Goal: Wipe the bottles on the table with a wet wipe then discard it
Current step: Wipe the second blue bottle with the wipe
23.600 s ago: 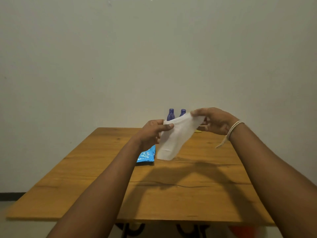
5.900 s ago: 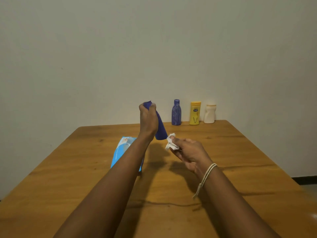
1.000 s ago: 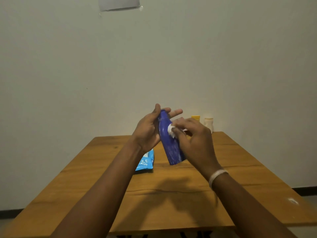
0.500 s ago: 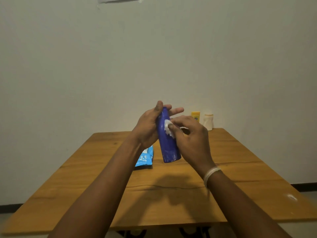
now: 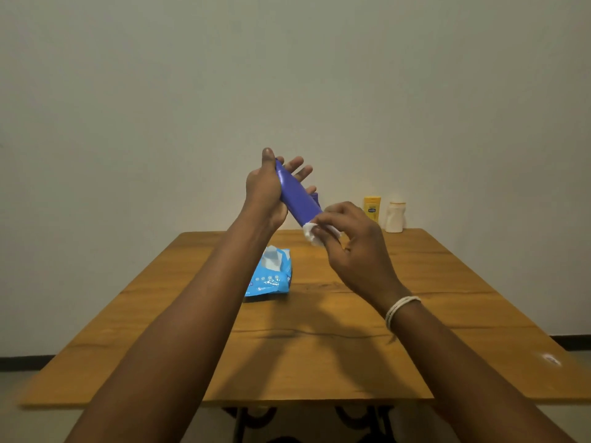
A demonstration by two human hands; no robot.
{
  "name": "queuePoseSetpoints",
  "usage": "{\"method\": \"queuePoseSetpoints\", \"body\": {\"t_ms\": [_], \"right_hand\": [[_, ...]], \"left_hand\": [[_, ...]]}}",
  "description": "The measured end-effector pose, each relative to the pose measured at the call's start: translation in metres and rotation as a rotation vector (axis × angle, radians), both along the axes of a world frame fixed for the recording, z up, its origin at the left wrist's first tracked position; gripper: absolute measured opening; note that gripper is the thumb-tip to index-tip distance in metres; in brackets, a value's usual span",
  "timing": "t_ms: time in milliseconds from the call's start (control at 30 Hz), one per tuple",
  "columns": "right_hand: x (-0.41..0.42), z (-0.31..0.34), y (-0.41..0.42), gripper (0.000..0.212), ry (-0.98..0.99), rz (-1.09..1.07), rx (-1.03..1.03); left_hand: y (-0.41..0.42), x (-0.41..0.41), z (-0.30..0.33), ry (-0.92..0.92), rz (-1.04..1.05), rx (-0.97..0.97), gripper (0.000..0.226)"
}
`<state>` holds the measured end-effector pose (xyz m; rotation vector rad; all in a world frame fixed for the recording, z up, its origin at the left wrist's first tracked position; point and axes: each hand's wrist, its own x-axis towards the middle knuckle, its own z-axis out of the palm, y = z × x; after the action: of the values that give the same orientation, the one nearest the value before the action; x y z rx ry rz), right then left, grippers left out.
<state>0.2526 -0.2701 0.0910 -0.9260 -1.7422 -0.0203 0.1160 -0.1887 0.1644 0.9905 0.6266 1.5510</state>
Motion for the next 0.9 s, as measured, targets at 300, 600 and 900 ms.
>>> {"method": "queuePoseSetpoints", "body": {"t_ms": [300,600,900], "right_hand": [[0.008,0.005,0.01,0.021,0.426,0.167,-0.245],[-0.002,0.035,0.022,0.023,0.636,0.324,-0.314],[0.013,-0.028,0.0,0.02,0.973,0.716,-0.735]], "left_hand": [[-0.006,-0.004,-0.001,-0.055,-0.092,0.102,0.036],[-0.014,0.012,-0.031,0.133,-0.369,0.155,0.047],[-0.018,0.004,-0.01,0.104,-0.301,0.227,0.076]]}}
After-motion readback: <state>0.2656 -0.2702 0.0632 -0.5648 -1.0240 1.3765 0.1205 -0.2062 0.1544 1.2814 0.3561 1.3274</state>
